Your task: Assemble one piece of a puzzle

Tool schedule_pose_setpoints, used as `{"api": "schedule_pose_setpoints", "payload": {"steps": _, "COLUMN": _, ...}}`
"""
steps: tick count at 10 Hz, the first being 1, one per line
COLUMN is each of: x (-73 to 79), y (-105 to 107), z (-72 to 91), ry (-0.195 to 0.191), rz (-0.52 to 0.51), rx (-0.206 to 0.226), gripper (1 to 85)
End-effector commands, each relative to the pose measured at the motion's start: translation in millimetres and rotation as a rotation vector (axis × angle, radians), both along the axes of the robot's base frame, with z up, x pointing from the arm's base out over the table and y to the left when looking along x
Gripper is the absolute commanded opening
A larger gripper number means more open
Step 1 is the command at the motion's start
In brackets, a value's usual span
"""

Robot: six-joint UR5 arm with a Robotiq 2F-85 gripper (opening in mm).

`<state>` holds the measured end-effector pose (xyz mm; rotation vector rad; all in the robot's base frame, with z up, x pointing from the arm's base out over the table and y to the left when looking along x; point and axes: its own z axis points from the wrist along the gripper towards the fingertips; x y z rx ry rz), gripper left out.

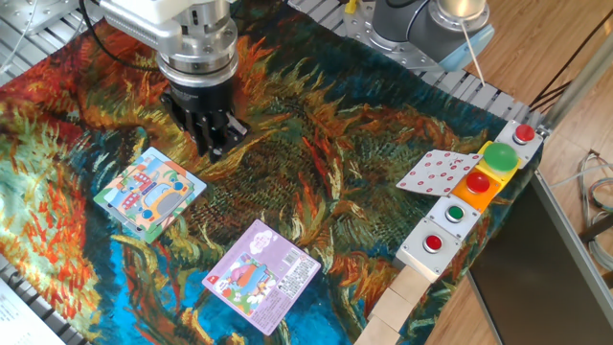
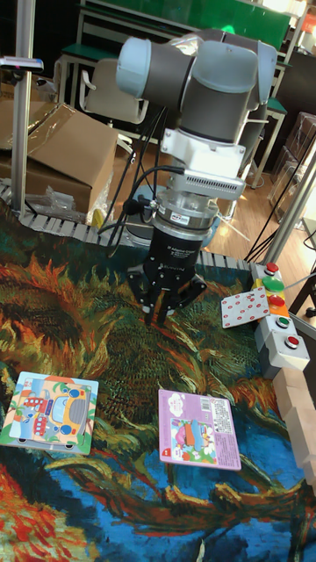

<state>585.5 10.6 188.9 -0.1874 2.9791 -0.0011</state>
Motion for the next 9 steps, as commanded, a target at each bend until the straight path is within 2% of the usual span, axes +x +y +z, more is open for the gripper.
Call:
{"api": "schedule_pose_setpoints", "payload": {"steps": 1, "x": 7.0, "y": 16.3, "z": -3.9, "ry": -0.011, "rz": -0.003, "rx": 0.040, "gripper": 11.0}}
{"api": "schedule_pose_setpoints", "payload": {"steps": 2, "x": 7.4, "y": 19.5, "z": -4.8, "ry": -0.009, "rz": -0.009, "rx": 0.050, "gripper": 11.0}}
{"api": "schedule_pose_setpoints", "payload": {"steps": 5, "x": 7.4, "y": 18.0, "z": -4.8, "ry": -0.009, "rz": -0.014, "rx": 0.045, "gripper": 11.0}}
{"api": "schedule_pose_setpoints", "payload": {"steps": 6, "x": 11.3, "y": 17.2, "z": -4.2, "ry": -0.024, "rz": -0.017, "rx": 0.042, "gripper": 11.3}}
{"api": "schedule_pose_setpoints", "payload": {"steps": 7, "x": 8.2, "y": 7.0, "z": -5.0, "ry": -0.012, "rz": -0.017, "rx": 0.002, "gripper": 9.7}}
{"api": "schedule_pose_setpoints", "payload": {"steps": 8, "x": 4.6, "y": 4.2, "z": -5.6, "ry": 0.001, "rz": -0.012, "rx": -0.009, "gripper": 8.0}}
{"api": "schedule_pose_setpoints", "payload": {"steps": 9, "x": 6.1, "y": 1.8, "z": -5.4, "ry": -0.005, "rz": 0.011, "rx": -0.022, "gripper": 7.3}}
